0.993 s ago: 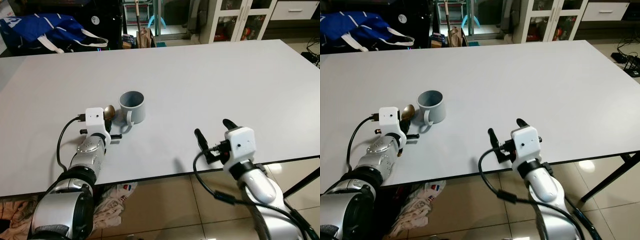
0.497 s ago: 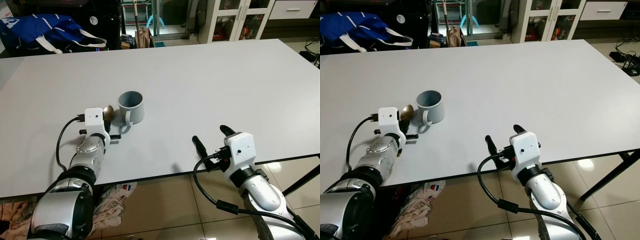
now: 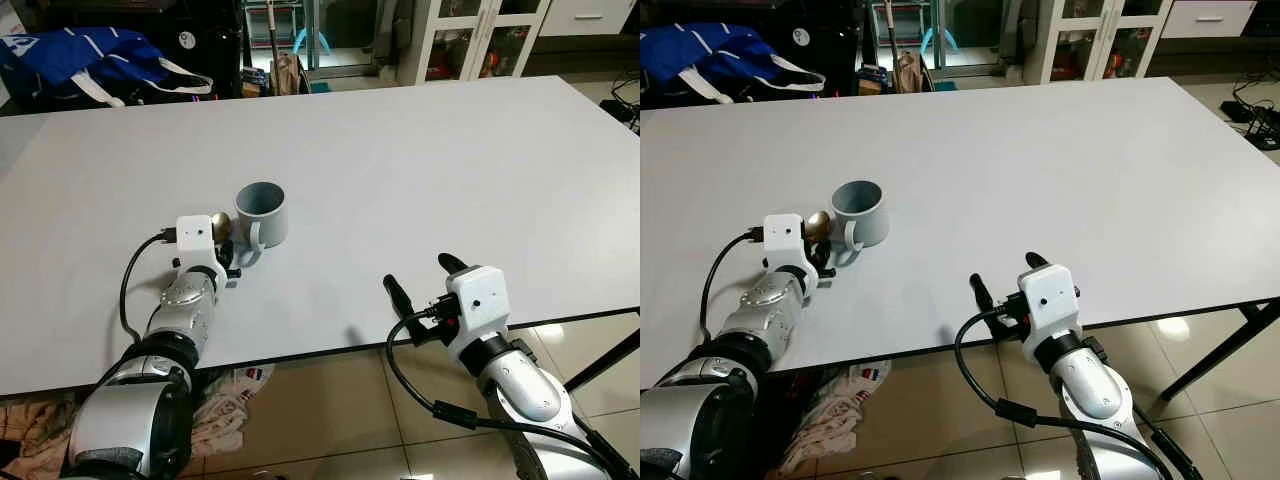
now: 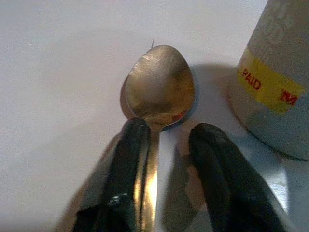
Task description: Setting the table
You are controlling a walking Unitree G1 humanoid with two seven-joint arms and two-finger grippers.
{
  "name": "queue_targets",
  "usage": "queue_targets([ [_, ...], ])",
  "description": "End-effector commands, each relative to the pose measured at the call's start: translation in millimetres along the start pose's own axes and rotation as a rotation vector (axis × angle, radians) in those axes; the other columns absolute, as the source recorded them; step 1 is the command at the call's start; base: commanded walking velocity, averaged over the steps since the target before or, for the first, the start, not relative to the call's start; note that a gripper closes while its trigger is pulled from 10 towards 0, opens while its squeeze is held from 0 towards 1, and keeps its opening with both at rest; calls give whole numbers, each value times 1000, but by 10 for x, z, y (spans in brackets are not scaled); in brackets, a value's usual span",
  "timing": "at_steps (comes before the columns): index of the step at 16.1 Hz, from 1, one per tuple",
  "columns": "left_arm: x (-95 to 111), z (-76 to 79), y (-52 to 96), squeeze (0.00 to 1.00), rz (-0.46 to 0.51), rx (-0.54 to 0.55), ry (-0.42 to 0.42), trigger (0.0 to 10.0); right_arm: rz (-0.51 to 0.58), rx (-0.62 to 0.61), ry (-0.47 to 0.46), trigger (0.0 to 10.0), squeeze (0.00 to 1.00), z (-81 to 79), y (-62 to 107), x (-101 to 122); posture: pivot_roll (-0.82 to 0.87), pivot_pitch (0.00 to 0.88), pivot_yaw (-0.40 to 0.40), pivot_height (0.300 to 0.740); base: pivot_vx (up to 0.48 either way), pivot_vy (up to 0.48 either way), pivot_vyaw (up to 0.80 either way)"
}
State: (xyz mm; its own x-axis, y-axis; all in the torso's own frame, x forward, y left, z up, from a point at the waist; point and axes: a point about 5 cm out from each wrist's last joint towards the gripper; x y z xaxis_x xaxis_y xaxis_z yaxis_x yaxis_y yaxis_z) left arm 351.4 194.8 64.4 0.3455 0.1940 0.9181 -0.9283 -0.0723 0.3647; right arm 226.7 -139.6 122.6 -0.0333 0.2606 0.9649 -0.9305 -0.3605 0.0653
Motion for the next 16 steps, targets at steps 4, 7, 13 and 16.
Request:
queue_targets([
  [4, -363, -27, 72, 1000, -145, 49, 43, 10000, 1, 14, 2, 10000, 0, -30, -23, 13, -192, 32, 52, 740, 0, 0, 0],
  [7, -316, -28, 66, 1000, -116, 47, 11, 10000, 2, 14, 3, 10000, 0, -30, -35, 4, -189, 29, 54, 740, 0, 0, 0],
  [13, -97, 41, 24, 1000, -46, 28, -86, 10000, 4, 26, -2, 10000, 0, -61, -97, -38, -158, 1, 59, 740, 0, 0, 0],
  [16, -114, 37, 31, 1000, -50, 29, -87, 10000, 7, 27, -2, 10000, 0, -62, -113, -40, -155, 0, 60, 740, 0, 0, 0],
])
Point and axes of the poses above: a point about 5 cm out from each wrist's last joint towards the gripper, its own y axis pointing back from the gripper into the wrist, its own x axis along the axis of the wrist's last joint, z = x × y, and after that the axes turned 7 degrees about y, right-handed
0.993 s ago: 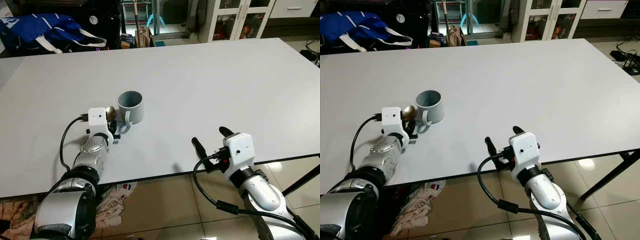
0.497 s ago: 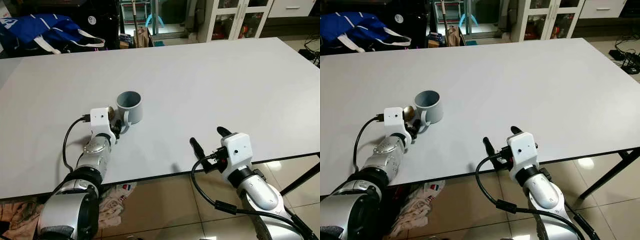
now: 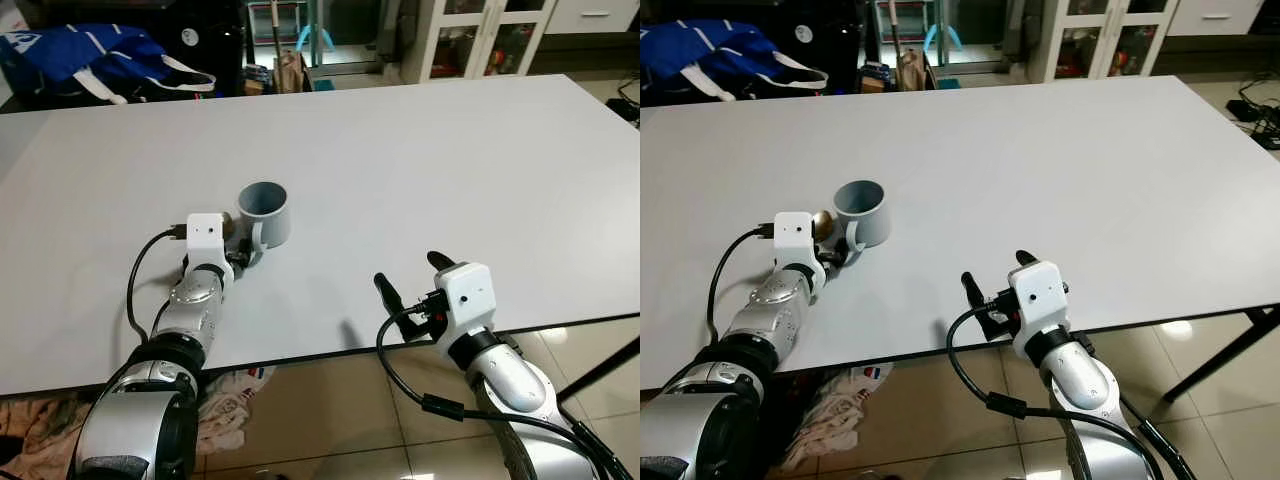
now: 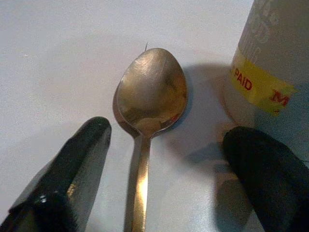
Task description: Setting the table
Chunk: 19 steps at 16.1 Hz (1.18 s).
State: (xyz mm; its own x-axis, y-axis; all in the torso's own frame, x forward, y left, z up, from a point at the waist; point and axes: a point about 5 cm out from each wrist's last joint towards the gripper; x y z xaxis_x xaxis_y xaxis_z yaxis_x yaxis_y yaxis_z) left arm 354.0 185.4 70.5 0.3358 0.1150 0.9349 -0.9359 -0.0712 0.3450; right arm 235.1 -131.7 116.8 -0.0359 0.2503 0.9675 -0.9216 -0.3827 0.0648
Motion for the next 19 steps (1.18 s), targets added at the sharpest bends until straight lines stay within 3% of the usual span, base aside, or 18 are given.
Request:
queue_targets([
  [1, -186, -54, 37, 1000, -77, 31, -10, 10000, 1, 4, 8, 10000, 0, -7, -8, -7, -156, 0, 58, 740, 0, 0, 0],
  [9, -180, 9, 45, 1000, -71, 16, -8, 10000, 1, 8, 13, 10000, 0, -2, -21, -38, -154, 0, 56, 740, 0, 0, 0],
  [10, -143, 36, 46, 651, -56, 5, -21, 10000, 2, 8, 12, 10000, 0, -10, -24, -42, -153, 0, 61, 740, 0, 0, 0],
  [11, -126, 50, 49, 0, -46, -2, -22, 10000, 2, 8, 11, 10000, 0, -13, -25, -43, -153, 0, 61, 740, 0, 0, 0],
  [15, 105, 190, 138, 0, 82, -60, -36, 10000, -2, 7, 10, 10000, 0, -24, -22, -63, -148, 0, 63, 740, 0, 0, 0],
  [17, 258, 217, 286, 0, 148, -81, -51, 10000, -8, 6, 9, 10000, 0, -28, -20, -98, -138, 0, 67, 740, 0, 0, 0],
  [19, 422, 137, 459, 0, 209, -85, -76, 10000, -13, 3, 8, 10000, 0, -32, -26, -127, -129, 0, 69, 740, 0, 0, 0],
])
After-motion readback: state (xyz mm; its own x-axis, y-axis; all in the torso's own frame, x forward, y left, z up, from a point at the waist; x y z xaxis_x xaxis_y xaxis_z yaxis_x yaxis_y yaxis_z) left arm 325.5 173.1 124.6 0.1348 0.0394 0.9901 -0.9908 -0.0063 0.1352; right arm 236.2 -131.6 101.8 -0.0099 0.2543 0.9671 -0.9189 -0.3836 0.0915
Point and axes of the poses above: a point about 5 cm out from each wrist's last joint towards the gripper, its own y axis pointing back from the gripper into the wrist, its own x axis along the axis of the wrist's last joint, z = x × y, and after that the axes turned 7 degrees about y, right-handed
